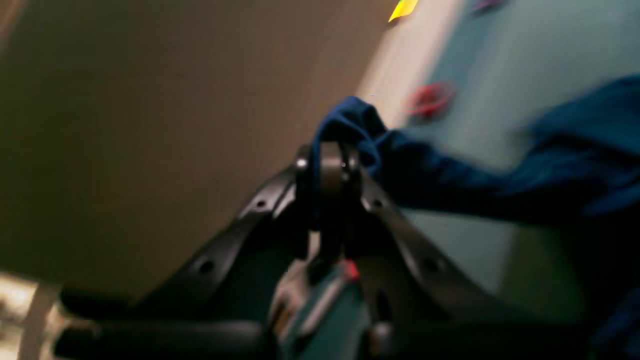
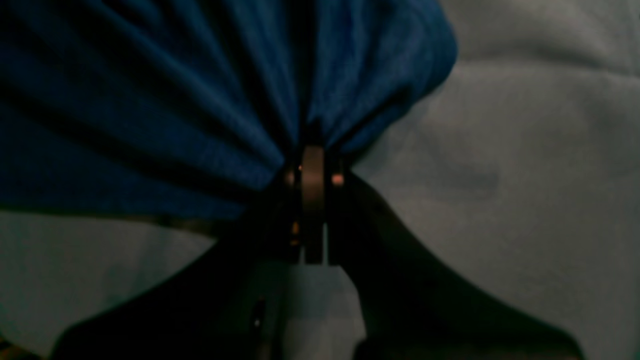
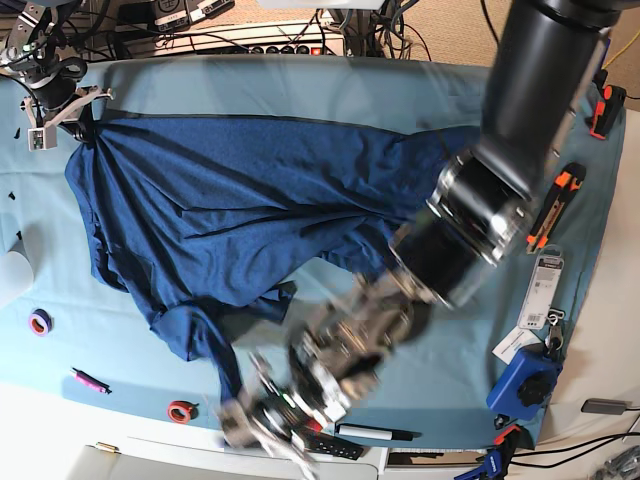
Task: Layout the t-shirt on the table in an organized manner, then fold the t-shirt properly
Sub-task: 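Grasp the bunched sleeve with the left gripper and pull it outward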
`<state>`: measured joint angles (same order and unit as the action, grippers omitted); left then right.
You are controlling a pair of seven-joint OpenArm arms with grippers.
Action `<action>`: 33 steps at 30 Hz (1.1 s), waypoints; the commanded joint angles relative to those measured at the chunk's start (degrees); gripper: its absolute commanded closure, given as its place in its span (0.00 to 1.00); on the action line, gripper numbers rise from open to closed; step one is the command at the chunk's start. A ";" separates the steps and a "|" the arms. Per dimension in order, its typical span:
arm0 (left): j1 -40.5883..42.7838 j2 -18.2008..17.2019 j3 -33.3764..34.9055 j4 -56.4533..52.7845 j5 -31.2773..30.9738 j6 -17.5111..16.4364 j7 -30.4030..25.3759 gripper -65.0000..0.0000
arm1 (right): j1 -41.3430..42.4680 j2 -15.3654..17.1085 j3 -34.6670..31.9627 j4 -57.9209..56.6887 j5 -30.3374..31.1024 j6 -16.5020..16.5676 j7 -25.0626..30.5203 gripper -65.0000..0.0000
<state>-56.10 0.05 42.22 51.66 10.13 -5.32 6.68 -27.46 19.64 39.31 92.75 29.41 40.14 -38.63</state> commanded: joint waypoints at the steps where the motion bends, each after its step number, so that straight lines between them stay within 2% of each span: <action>1: -2.93 -0.70 -0.39 -0.42 0.61 1.73 -0.74 1.00 | 0.00 0.96 0.52 0.94 0.37 -0.14 1.11 1.00; 7: -4.85 -5.70 -0.39 -6.08 0.59 6.67 -1.92 1.00 | 0.02 0.98 0.52 0.94 0.33 -0.14 1.16 1.00; 11: -4.74 -7.89 -0.39 -9.44 0.39 6.91 -4.17 0.52 | 0.00 0.96 0.52 0.94 0.35 -0.14 1.31 1.00; 13: -4.66 -8.72 -0.39 -9.99 -1.55 6.88 -4.02 0.42 | 0.02 0.96 0.52 0.94 0.35 -0.14 1.31 1.00; 15: -4.55 -9.33 -0.39 -9.99 -4.66 6.56 -2.60 0.42 | 0.02 0.98 0.52 0.94 0.35 -0.14 1.31 1.00; 16: -4.55 -9.51 -0.39 -9.99 -6.34 5.53 -1.51 0.42 | 0.02 0.96 0.52 0.94 0.35 -0.14 1.31 1.00; 18: -4.50 -9.75 -0.39 -9.99 -10.23 1.03 0.74 0.42 | 0.02 0.96 0.52 0.94 0.35 -0.14 1.29 1.00; 20: -4.09 -9.77 -0.39 -9.99 -15.52 -5.42 2.99 0.42 | 0.02 0.96 0.52 0.94 0.35 -0.14 1.31 1.00; 24: -1.33 -9.70 -0.39 -9.97 -30.69 -19.47 7.91 0.42 | 0.02 0.96 0.52 0.94 0.35 -0.14 1.29 1.00; 26: 0.96 -9.22 -0.39 -9.97 -37.73 -24.41 11.23 0.42 | 0.02 0.98 0.52 0.94 0.35 -0.14 1.29 1.00; 27: 2.25 -9.01 -0.39 -9.97 -40.30 -25.64 12.61 0.42 | 0.00 0.98 0.52 0.94 0.35 -0.14 1.29 1.00; 29: 5.07 -8.15 -0.39 -9.97 -42.36 -26.03 13.35 0.42 | 0.02 0.98 0.52 0.94 0.37 -0.14 1.27 1.00; 33: 10.27 -6.19 -0.39 -9.97 -40.89 -23.06 11.26 0.42 | 0.00 0.96 0.52 0.94 0.35 -0.14 1.16 1.00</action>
<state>-43.42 -6.48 42.19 40.88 -29.87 -28.23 19.38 -27.46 19.64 39.31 92.75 29.04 40.14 -38.59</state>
